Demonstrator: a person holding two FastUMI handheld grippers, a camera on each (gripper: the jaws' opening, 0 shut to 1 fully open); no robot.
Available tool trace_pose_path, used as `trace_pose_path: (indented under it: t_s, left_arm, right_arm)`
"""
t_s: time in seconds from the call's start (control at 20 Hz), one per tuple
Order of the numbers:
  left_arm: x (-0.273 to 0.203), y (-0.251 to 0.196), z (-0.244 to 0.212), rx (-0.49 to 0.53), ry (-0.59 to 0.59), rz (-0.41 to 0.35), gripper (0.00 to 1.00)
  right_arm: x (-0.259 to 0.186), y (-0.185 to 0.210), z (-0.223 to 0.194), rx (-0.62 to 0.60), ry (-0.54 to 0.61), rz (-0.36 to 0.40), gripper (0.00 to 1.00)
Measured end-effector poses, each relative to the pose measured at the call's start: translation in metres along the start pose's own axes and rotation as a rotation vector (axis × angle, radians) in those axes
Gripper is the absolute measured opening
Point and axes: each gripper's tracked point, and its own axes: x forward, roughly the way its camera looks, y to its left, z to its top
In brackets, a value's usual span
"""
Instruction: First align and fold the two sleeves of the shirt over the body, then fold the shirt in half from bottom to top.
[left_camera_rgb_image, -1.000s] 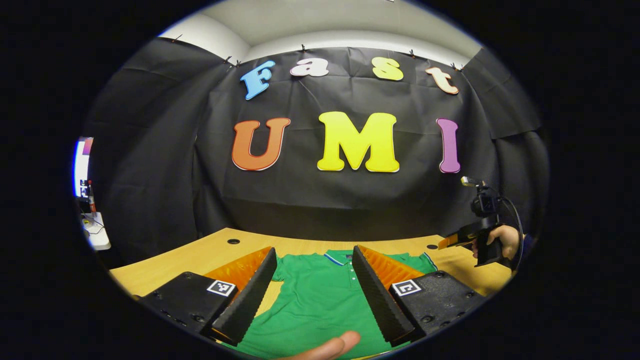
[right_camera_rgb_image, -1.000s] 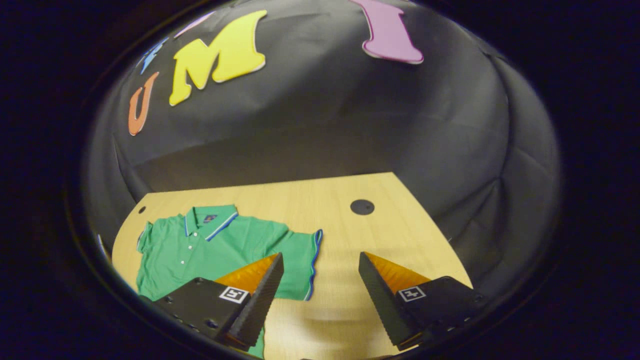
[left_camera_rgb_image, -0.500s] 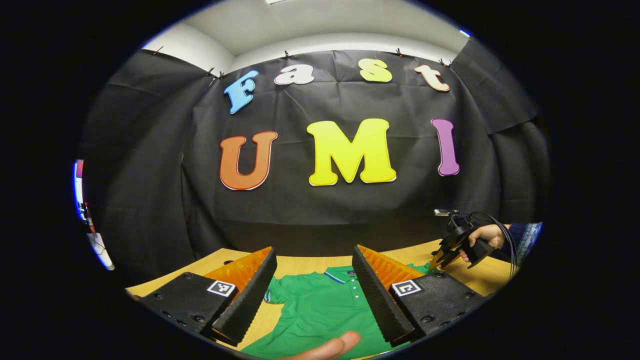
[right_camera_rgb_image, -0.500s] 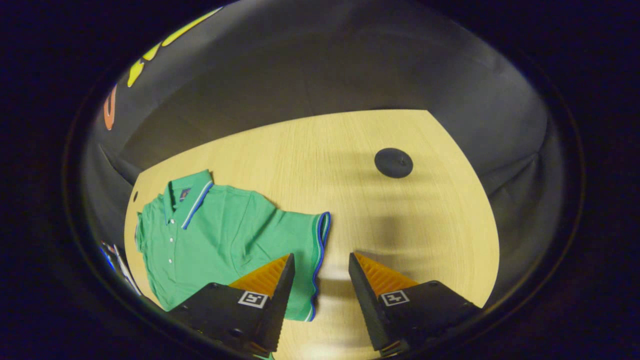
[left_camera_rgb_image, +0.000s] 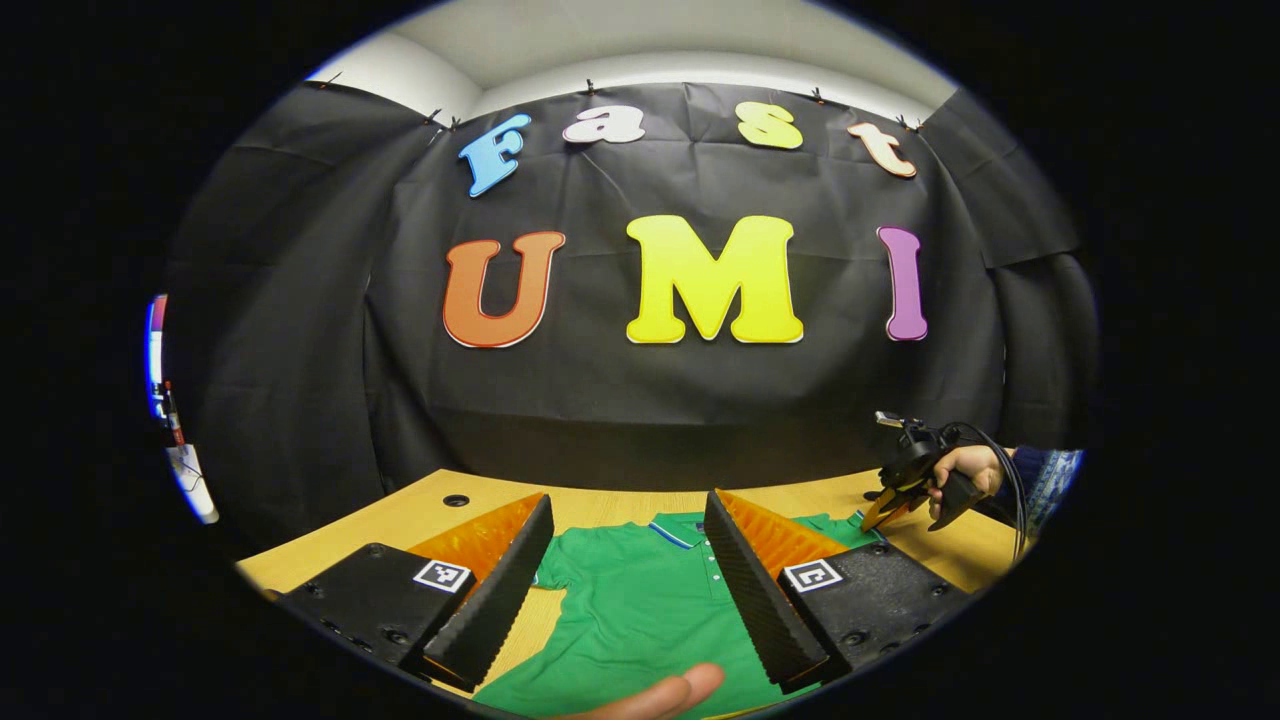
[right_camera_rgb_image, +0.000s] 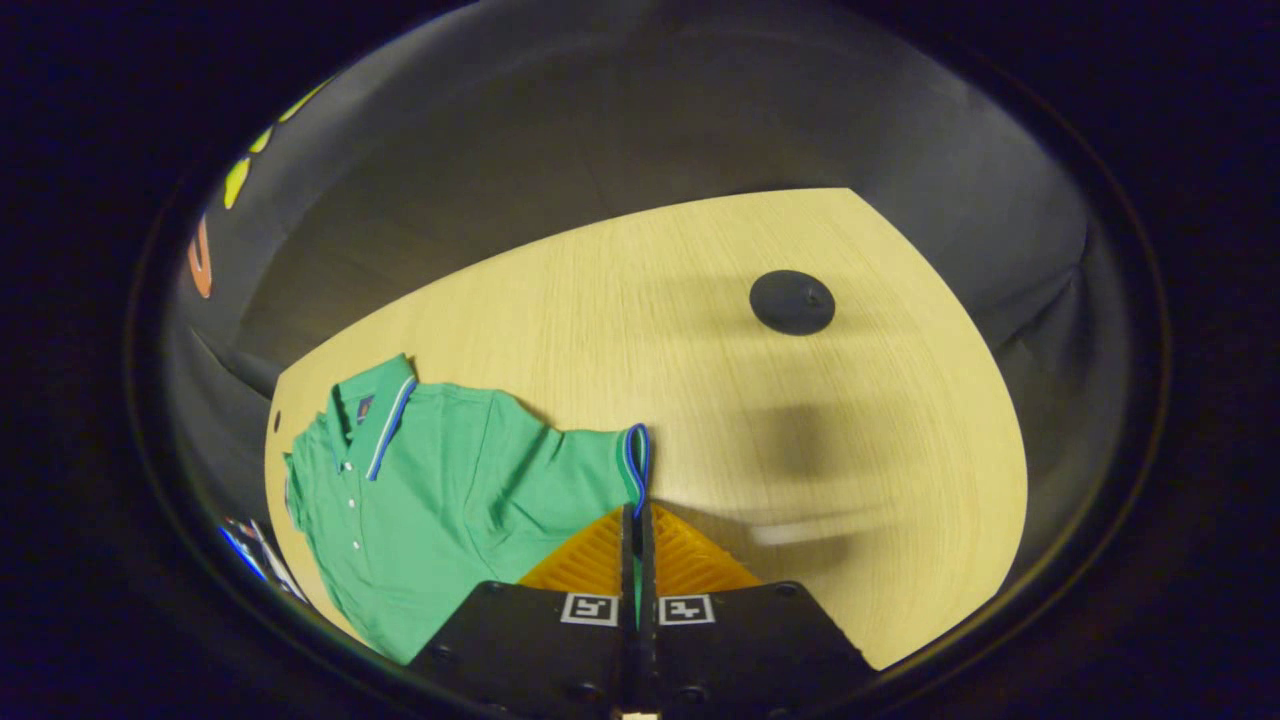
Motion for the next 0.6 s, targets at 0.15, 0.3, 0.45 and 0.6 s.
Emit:
trace_pose_path:
  t_s: [0.15,0.3,0.45,0.6]
  left_arm:
    - [-0.004,0.005,0.001,0.006,-0.004,0.004,0.98]
    - [-0.008,0.01,0.003,-0.001,-0.012,0.004,0.98]
    - [-0.014,0.018,0.0,-0.011,-0.013,0.01,0.98]
    - [-0.016,0.025,-0.009,-0.013,0.013,0.016,0.98]
  right_arm:
    - [-0.02,0.017,0.01,-0.01,-0.042,0.039,0.0]
    - [-0.037,0.038,0.013,-0.042,-0.075,0.064,0.0]
    - [-0.045,0.059,0.013,-0.075,-0.093,0.064,0.0]
    - [-0.042,0.036,0.018,-0.103,-0.108,-0.058,0.0]
